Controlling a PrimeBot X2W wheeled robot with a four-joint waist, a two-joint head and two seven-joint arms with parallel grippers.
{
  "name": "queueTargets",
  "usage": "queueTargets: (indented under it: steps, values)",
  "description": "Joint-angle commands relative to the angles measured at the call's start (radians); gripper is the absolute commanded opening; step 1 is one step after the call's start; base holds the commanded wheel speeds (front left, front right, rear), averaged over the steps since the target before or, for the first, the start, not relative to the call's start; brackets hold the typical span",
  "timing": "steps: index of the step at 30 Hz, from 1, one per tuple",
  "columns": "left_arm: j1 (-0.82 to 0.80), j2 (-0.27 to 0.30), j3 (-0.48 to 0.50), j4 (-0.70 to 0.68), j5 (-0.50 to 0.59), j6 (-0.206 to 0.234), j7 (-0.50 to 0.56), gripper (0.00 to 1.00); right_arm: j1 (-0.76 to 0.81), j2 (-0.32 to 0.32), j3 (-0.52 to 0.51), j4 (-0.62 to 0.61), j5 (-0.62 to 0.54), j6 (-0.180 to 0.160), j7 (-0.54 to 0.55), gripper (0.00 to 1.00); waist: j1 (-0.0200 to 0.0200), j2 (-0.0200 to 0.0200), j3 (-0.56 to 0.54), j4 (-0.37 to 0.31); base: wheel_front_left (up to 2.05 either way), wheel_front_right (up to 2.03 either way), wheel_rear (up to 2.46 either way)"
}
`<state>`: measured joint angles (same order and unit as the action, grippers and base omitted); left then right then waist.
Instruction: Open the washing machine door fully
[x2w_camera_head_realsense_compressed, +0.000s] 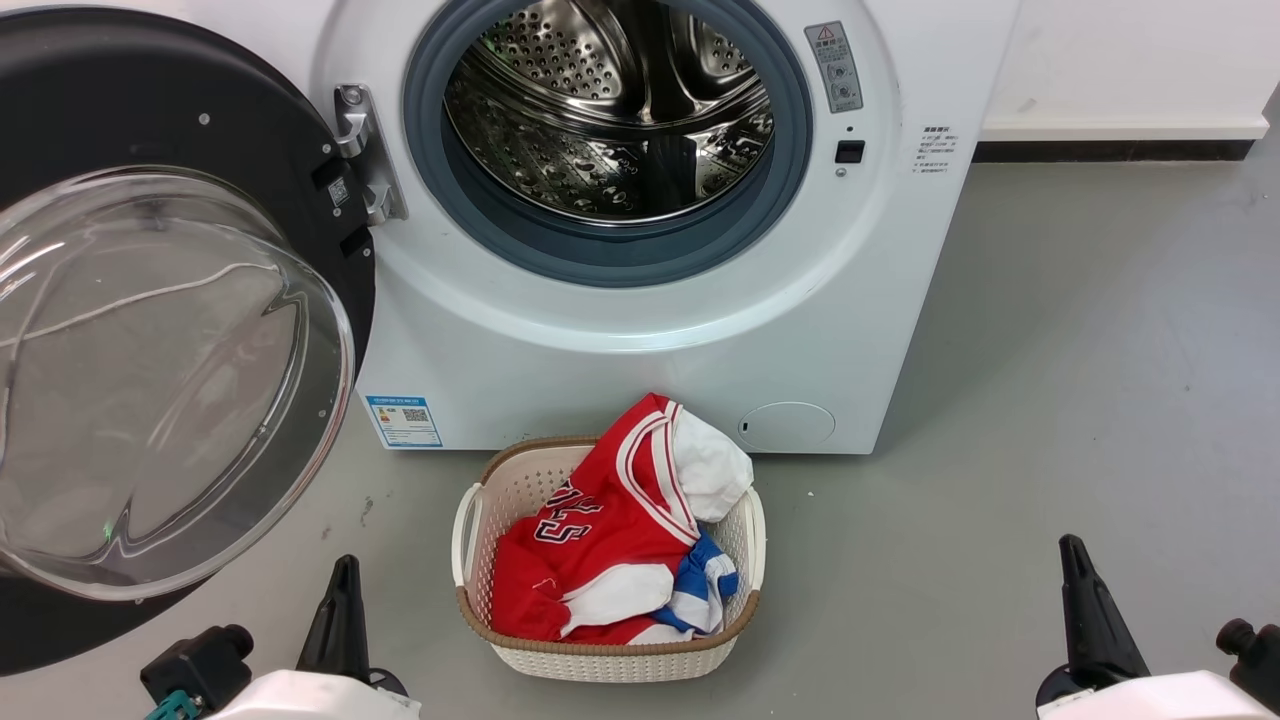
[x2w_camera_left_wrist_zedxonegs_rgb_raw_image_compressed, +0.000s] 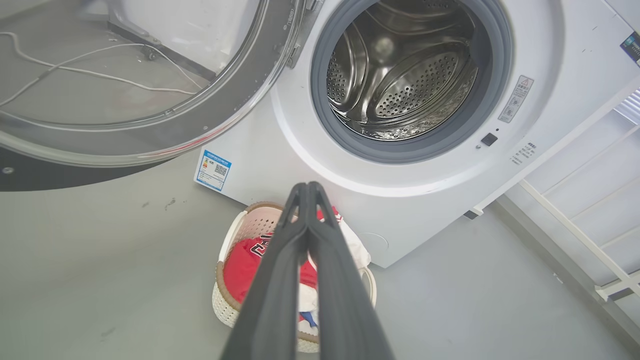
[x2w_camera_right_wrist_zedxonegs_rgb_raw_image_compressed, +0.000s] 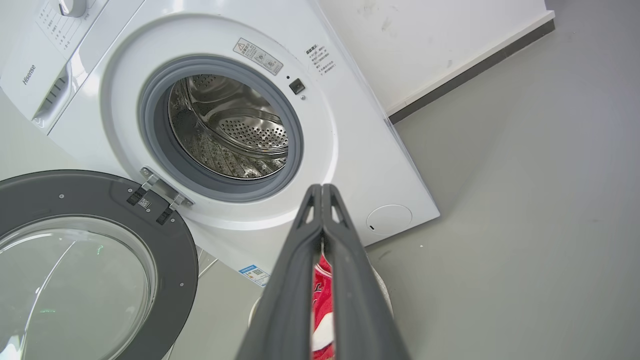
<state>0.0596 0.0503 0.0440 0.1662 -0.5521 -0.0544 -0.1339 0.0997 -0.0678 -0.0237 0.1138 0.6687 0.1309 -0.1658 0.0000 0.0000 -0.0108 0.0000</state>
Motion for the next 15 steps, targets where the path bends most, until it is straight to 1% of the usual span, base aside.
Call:
queueTargets:
  steps: [1,15]
  values:
    - [-0.029,0.001,0.006,-0.009,-0.037,-0.007,0.006,0.00,-0.028,-0.010,-0.001,-0.006,0.038,0.000,0.007,0.00,0.0000,0.0000,0.000,0.000,0.00,0.00,0.00]
    - [-0.061,0.000,0.019,0.008,-0.248,-0.022,0.057,0.00,-0.066,-0.015,-0.006,0.022,0.237,0.000,0.053,0.00,0.0000,0.0000,0.002,0.000,0.00,0.00,0.00]
